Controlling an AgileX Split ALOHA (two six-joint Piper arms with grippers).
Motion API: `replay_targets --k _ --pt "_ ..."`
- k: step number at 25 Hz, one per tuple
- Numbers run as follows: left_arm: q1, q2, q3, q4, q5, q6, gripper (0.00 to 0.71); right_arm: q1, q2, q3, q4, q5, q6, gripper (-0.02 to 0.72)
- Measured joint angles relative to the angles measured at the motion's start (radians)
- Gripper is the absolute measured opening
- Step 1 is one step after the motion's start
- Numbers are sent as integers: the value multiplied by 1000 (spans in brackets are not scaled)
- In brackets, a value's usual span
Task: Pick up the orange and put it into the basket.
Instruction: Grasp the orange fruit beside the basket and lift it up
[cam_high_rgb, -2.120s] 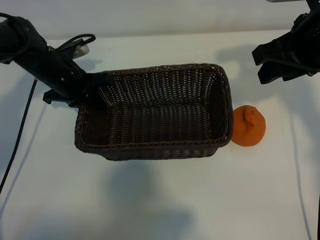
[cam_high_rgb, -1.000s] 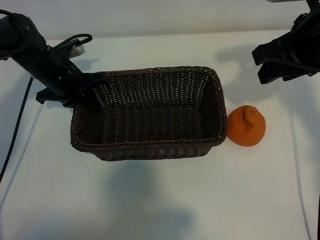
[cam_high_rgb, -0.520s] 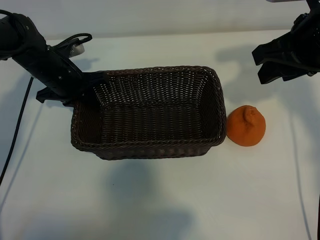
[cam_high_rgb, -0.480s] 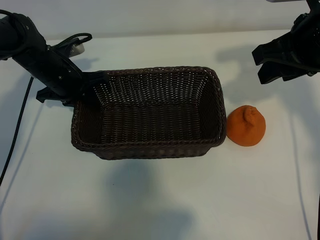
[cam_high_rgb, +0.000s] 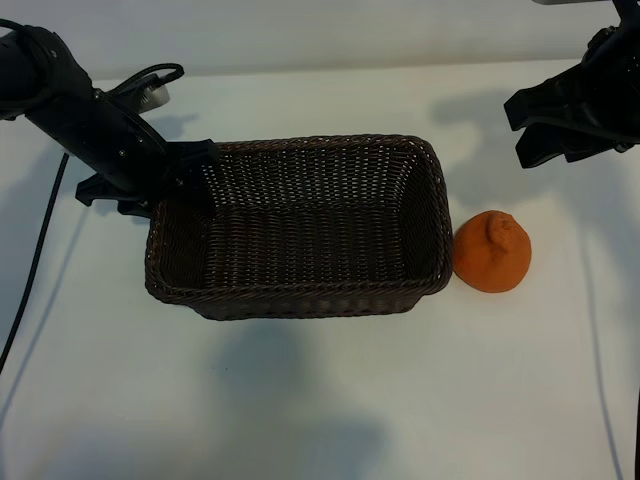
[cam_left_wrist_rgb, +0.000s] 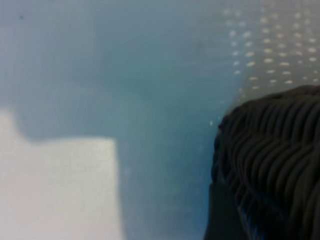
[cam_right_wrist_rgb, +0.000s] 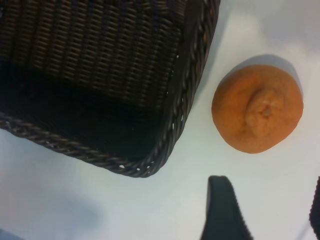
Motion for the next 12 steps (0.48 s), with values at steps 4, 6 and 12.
replay_targets --k 4,6,12 --pt "0 0 0 0 16 0 499 0 0 0 0 0 0 421" --pt "0 0 0 0 24 -1 500 0 0 0 0 0 0 421" --pt "0 0 -1 0 47 -2 500 0 0 0 0 0 0 421"
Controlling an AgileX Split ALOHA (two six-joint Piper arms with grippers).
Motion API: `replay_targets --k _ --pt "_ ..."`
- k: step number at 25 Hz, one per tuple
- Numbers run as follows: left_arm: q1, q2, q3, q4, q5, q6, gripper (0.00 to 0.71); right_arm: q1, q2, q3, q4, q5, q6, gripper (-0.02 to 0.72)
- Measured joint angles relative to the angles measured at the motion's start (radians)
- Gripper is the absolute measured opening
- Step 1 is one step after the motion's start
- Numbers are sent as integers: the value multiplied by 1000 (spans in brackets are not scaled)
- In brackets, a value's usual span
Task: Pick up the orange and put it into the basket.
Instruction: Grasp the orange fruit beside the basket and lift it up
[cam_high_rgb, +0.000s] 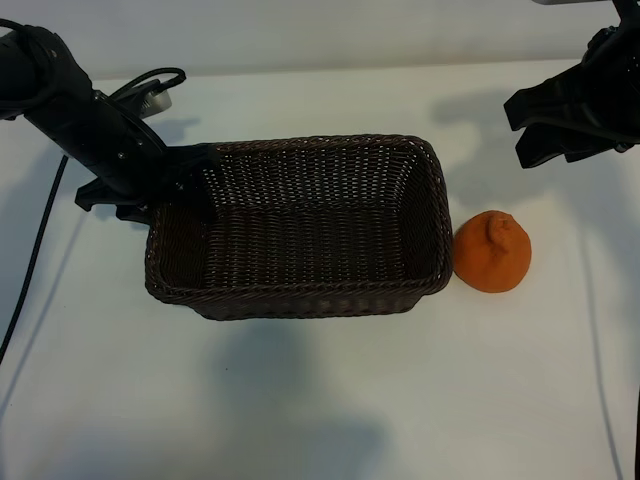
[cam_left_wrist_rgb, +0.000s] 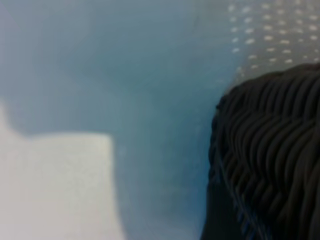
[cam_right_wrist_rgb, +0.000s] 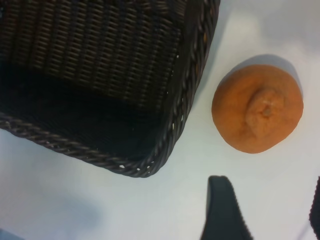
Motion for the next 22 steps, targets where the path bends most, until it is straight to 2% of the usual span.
replay_targets --k 15,22 --pt "0 -1 0 3 60 -3 502 0 0 0 0 0 0 421" --pt "0 -113 -11 116 134 -66 501 0 0 0 0 0 0 421"
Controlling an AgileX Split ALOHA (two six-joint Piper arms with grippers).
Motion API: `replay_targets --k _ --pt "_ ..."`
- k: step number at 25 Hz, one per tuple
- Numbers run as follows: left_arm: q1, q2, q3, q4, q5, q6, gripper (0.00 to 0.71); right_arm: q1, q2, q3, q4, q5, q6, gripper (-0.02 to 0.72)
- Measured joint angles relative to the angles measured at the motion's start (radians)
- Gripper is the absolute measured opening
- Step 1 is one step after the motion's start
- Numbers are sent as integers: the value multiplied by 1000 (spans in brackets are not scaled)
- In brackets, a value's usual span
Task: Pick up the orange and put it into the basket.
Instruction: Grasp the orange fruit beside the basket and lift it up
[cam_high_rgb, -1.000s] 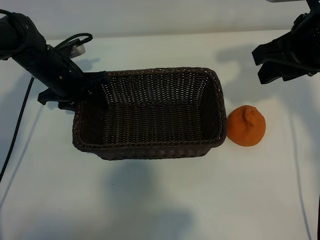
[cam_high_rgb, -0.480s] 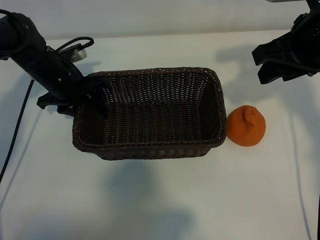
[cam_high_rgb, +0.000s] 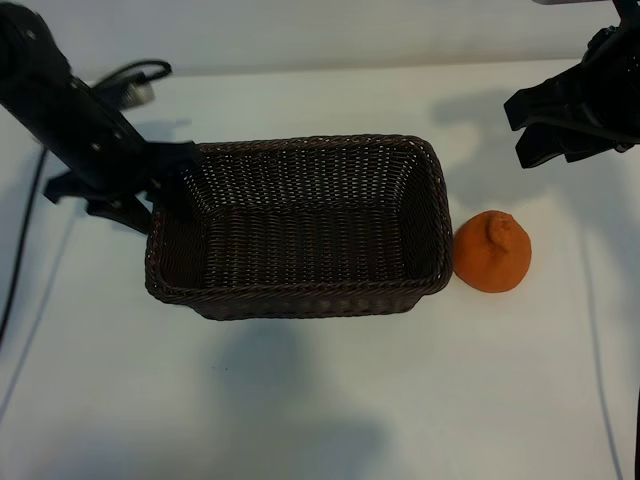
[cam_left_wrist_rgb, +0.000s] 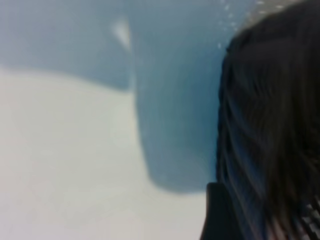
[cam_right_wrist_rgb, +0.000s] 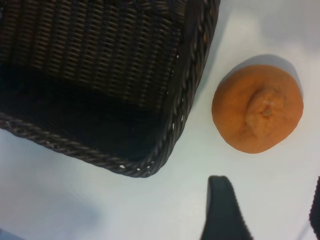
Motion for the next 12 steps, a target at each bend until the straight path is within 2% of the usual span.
replay_targets --k 5,12 --pt "0 -113 -46 9 142 12 501 0 0 0 0 0 0 421" --pt "0 -241 -65 27 170 13 501 0 0 0 0 0 0 421"
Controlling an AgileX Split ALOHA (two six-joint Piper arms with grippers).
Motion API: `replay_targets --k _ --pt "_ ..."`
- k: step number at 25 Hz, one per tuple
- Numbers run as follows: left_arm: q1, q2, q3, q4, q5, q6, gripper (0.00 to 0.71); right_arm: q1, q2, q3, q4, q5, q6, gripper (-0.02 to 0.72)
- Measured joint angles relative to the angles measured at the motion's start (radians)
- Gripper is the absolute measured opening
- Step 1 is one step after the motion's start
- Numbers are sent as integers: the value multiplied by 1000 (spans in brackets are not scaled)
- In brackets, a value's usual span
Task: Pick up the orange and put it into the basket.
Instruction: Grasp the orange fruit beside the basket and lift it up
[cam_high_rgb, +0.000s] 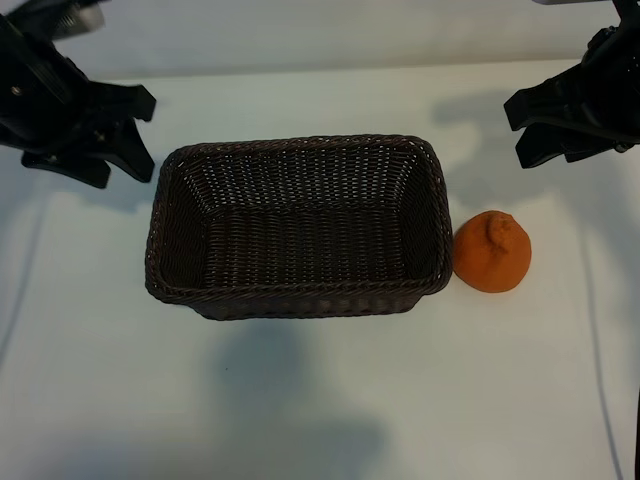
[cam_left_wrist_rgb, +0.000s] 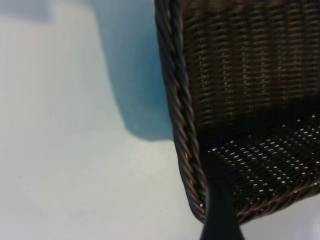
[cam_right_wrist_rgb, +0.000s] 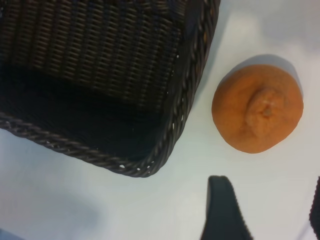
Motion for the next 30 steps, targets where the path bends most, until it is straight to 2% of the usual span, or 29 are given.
replay_targets --k 15,23,30 --pt "0 -6 -1 -13 0 26 502 0 0 0 0 0 0 421" --pt "2 -100 1 -19 0 93 502 0 0 0 0 6 0 421" --pt "34 -163 105 -90 0 104 502 0 0 0 -1 10 0 421"
